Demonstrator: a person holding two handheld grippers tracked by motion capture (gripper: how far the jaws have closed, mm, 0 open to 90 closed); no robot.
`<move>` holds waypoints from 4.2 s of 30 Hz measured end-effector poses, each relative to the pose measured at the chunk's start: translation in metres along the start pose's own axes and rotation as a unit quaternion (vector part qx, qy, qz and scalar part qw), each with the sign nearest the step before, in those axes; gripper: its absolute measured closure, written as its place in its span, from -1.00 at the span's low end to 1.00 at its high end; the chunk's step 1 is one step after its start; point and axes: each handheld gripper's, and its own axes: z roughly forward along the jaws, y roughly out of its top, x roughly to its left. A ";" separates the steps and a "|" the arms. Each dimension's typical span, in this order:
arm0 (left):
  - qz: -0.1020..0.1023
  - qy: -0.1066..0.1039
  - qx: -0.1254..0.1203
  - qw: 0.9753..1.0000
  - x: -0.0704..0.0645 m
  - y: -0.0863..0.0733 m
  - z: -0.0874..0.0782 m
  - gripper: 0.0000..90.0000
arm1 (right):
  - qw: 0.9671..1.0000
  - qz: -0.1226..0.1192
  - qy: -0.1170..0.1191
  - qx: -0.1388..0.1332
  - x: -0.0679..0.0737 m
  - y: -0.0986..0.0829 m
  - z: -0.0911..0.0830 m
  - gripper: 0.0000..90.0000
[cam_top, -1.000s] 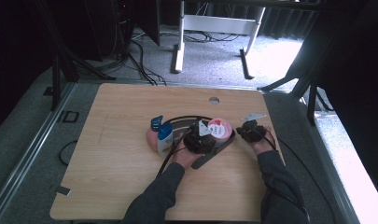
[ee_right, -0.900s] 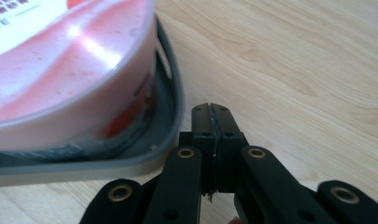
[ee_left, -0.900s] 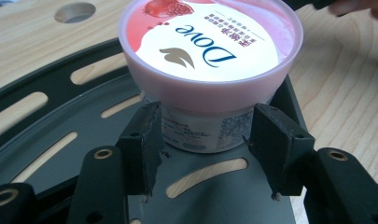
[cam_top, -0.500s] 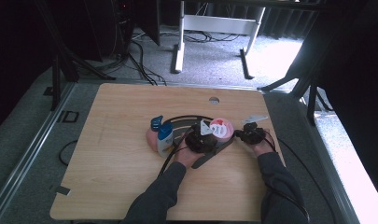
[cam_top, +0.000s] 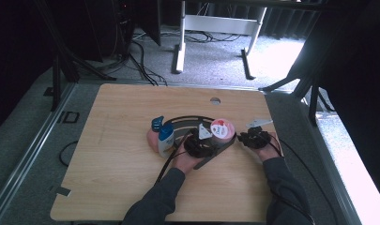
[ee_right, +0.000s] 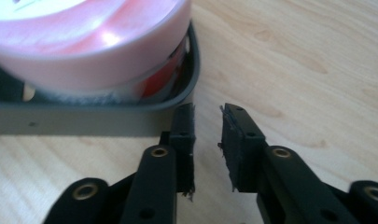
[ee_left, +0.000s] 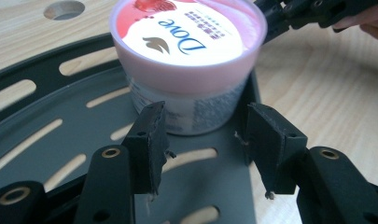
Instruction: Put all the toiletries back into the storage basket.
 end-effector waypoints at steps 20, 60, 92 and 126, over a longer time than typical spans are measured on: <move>-0.007 -0.063 0.008 0.998 -0.007 -0.024 -0.035 0.25 | 1.000 -0.005 0.010 -0.009 0.043 -0.030 -0.020 0.27; -0.012 -0.018 0.005 1.000 0.024 -0.071 -0.139 0.28 | 0.999 0.019 0.012 -0.033 0.075 -0.056 -0.025 0.10; -0.055 0.044 -0.020 0.997 0.069 -0.086 -0.180 0.26 | 0.996 -0.055 0.041 -0.050 0.152 0.010 0.027 1.00; -0.062 0.059 -0.033 0.996 0.082 -0.075 -0.186 0.21 | 0.993 -0.052 0.106 -0.027 0.138 -0.009 0.009 1.00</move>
